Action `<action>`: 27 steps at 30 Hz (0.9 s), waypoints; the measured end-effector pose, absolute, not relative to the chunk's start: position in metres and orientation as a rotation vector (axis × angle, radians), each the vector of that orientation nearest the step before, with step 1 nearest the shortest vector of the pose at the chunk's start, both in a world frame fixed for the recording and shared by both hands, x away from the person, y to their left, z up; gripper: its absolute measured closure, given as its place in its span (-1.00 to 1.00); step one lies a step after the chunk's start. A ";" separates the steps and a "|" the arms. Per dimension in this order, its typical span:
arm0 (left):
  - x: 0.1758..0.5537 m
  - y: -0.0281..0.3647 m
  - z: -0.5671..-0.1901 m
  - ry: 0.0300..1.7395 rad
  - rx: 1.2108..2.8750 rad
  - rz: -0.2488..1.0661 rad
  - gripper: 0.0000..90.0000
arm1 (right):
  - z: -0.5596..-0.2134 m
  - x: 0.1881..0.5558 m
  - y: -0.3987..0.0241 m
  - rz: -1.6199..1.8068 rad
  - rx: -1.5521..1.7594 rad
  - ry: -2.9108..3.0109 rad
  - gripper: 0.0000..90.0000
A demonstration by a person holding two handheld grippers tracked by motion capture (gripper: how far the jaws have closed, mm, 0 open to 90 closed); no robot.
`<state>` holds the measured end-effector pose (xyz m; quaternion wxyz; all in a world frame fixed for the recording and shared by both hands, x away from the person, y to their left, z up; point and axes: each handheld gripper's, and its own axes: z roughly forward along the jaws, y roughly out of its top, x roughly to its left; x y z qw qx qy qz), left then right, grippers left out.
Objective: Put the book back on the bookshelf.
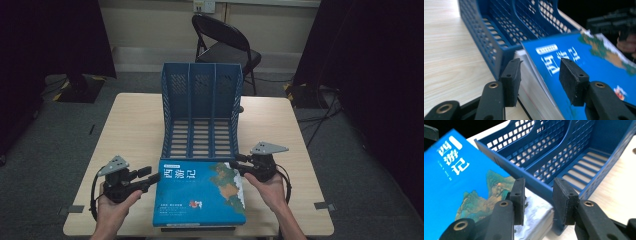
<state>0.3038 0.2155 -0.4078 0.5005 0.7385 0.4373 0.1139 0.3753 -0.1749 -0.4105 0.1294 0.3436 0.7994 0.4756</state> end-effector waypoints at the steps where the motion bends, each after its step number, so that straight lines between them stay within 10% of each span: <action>1: 0.304 0.213 -0.410 1.049 1.805 0.263 0.21 | -0.413 0.374 -0.174 1.388 1.002 2.330 0.38; 27: 0.322 0.198 -0.414 0.998 1.882 0.215 0.59 | -0.413 0.324 -0.198 1.385 0.989 2.349 0.54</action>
